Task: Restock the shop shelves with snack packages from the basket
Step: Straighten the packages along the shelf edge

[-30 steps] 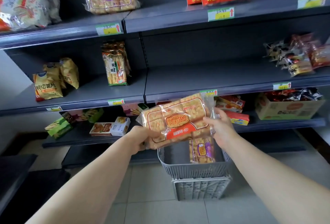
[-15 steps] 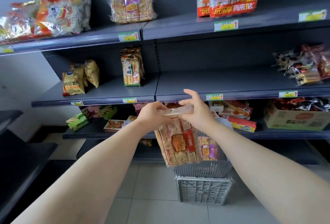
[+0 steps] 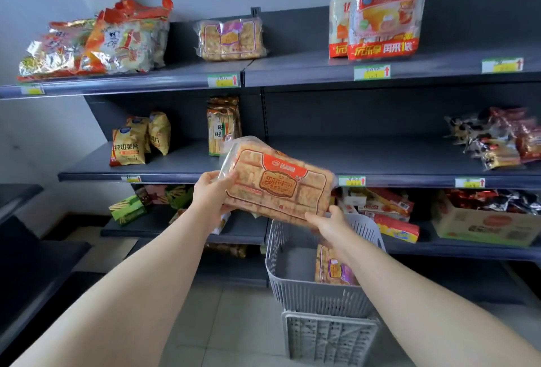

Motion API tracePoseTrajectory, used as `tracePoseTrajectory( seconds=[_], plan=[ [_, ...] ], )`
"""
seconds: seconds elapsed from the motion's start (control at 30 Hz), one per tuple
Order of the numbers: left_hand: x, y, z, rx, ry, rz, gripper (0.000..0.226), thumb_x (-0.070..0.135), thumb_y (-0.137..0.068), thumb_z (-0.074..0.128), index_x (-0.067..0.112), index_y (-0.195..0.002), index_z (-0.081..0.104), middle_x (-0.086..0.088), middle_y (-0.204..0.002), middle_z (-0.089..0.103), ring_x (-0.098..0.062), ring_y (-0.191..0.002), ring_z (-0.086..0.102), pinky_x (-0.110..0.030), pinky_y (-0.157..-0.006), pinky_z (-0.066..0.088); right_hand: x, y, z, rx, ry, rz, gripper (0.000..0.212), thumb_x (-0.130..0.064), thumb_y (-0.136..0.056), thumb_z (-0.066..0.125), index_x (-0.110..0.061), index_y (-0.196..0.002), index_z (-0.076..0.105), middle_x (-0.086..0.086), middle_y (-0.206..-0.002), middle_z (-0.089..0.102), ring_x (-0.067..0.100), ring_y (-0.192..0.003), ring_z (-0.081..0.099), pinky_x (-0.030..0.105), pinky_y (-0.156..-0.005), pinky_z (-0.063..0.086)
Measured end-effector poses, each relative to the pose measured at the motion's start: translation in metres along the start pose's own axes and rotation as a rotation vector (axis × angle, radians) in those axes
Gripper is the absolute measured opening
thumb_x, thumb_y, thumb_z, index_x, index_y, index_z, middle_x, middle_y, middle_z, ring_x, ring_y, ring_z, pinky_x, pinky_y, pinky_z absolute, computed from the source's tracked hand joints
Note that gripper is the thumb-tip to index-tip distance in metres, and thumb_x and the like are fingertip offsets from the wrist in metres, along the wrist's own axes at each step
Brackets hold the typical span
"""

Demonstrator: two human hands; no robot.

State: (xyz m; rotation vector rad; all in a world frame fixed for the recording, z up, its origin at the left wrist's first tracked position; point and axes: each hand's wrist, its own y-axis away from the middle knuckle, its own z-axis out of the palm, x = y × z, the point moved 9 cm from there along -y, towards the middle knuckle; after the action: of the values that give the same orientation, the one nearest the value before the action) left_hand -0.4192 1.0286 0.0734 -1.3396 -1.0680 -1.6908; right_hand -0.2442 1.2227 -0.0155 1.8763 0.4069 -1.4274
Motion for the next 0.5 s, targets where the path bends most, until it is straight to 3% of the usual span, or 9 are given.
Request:
tracePoseTrajectory(
  seconds=[0.1,0.23,0.4,0.5],
  plan=[
    [0.025,-0.007,0.001,-0.028,0.029,0.061,0.026,0.028,-0.096,0.062,0.023,-0.121,0.053,-0.01,-0.104,0.071,-0.029,-0.092,0.071,-0.051,-0.083,0.058,-0.047,-0.003,-0.012,0.132,-0.007,-0.15,0.033,-0.023,-0.092,0.065,-0.021,-0.119,0.046,0.001,-0.115,0.059,0.019,-0.099,0.055,0.035,-0.08,0.043],
    [0.071,-0.026,0.01,-0.07,0.088,0.17,0.023,0.027,-0.099,0.058,0.019,-0.12,0.059,-0.013,-0.114,0.071,-0.029,-0.097,0.07,-0.049,-0.087,0.056,-0.12,-0.001,-0.019,0.255,-0.043,-0.361,0.036,-0.021,-0.096,0.06,-0.024,-0.127,0.043,-0.004,-0.114,0.056,0.016,-0.095,0.053,0.024,-0.061,0.04],
    [0.148,-0.064,0.021,-0.148,0.235,0.325,0.03,0.024,-0.098,0.059,0.012,-0.126,0.057,-0.013,-0.112,0.071,-0.026,-0.092,0.071,-0.038,-0.071,0.058,-0.221,-0.011,-0.013,0.328,-0.107,-0.562,0.038,-0.021,-0.094,0.062,-0.027,-0.128,0.047,-0.007,-0.114,0.058,0.012,-0.091,0.055,0.022,-0.058,0.039],
    [0.191,-0.097,0.019,-0.145,0.179,0.411,0.03,0.023,-0.097,0.06,0.011,-0.124,0.057,-0.008,-0.1,0.073,-0.018,-0.079,0.073,-0.03,-0.059,0.057,-0.274,-0.032,0.001,0.329,-0.102,-0.635,0.036,-0.019,-0.095,0.062,-0.026,-0.127,0.047,-0.008,-0.11,0.058,0.011,-0.091,0.055,0.019,-0.058,0.038]
  ],
)
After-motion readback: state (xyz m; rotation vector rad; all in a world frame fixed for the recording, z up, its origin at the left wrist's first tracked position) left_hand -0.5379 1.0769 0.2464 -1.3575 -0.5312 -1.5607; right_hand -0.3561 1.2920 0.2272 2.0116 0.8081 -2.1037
